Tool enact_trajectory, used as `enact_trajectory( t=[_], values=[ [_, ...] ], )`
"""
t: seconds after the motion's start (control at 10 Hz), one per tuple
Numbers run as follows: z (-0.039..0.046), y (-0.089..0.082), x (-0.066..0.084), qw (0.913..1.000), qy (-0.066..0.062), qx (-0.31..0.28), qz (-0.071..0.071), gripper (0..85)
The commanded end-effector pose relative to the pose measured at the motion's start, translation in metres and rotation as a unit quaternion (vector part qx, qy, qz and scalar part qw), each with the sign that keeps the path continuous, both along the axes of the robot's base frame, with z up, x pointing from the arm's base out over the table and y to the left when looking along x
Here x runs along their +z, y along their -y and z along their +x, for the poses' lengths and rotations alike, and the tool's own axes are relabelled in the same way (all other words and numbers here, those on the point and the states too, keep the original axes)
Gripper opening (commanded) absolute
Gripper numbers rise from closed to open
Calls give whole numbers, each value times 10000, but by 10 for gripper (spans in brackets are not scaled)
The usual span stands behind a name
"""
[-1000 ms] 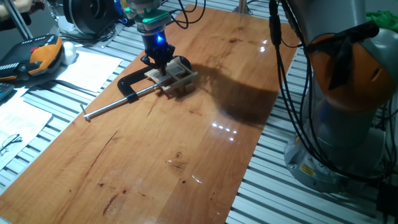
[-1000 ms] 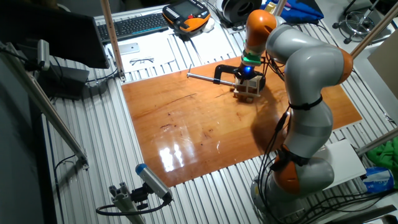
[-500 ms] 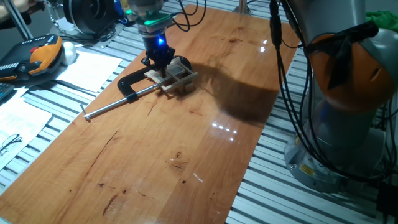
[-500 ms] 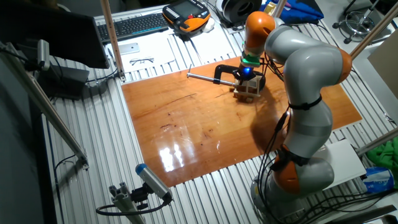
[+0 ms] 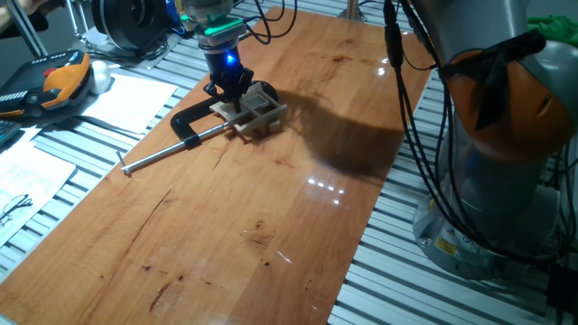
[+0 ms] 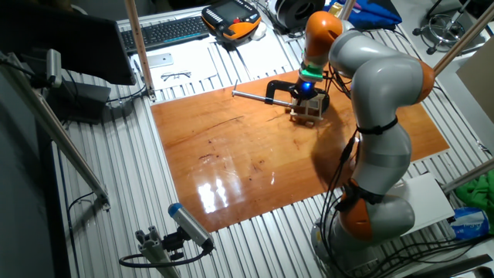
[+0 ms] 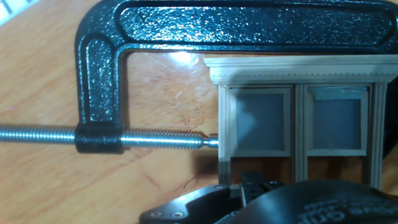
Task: Close a sliding window
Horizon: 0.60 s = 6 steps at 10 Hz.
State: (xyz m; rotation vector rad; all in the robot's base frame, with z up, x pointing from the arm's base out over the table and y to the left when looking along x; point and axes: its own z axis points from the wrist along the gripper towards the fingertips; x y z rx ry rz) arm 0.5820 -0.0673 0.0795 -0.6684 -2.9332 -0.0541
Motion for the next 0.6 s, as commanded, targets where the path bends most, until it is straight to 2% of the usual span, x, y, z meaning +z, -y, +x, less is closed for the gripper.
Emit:
enact_trajectory(
  t=[0.0,0.3,0.5],
  values=[
    [-1,3,1,9999,45,75,-56,0],
    [32,13,-5,9999,51,59,-96,0],
    [96,55,-96,9998,159,61,-95,0]
  ],
)
